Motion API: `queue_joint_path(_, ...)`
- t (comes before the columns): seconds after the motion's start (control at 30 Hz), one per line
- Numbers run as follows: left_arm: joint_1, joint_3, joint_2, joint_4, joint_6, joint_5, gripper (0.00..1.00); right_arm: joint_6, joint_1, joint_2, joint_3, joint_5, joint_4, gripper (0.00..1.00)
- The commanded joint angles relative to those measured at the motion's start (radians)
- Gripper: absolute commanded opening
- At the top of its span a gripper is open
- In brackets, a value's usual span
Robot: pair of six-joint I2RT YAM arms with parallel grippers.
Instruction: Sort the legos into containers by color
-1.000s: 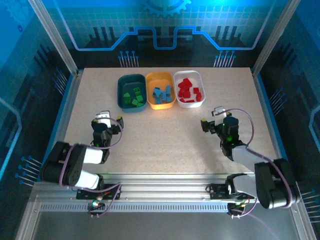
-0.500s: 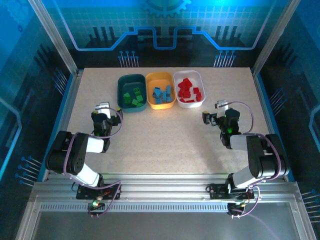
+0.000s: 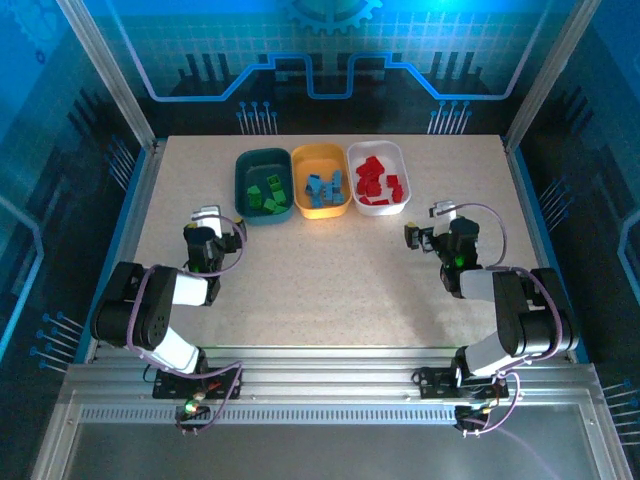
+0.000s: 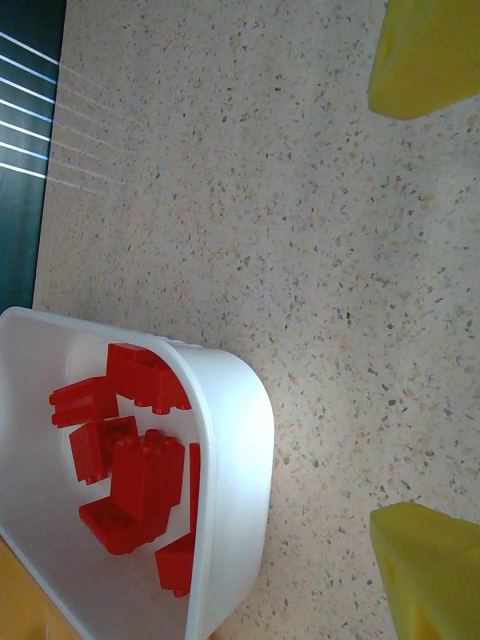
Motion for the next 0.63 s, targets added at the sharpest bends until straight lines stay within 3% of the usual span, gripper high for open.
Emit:
queue_joint_path(0.0,0.005,0.008,-0.01,-0.001,-0.01,0.015,0.99,-0.003,0.014,-0.001,0.005,0.019,0.003,1.0)
queue_joint_path(0.6,0.016,0.009,-0.011,-0.009,-0.016,0.042,0.99,-0.005,0.016,-0.001,0.005,0.019,0.003,1.0)
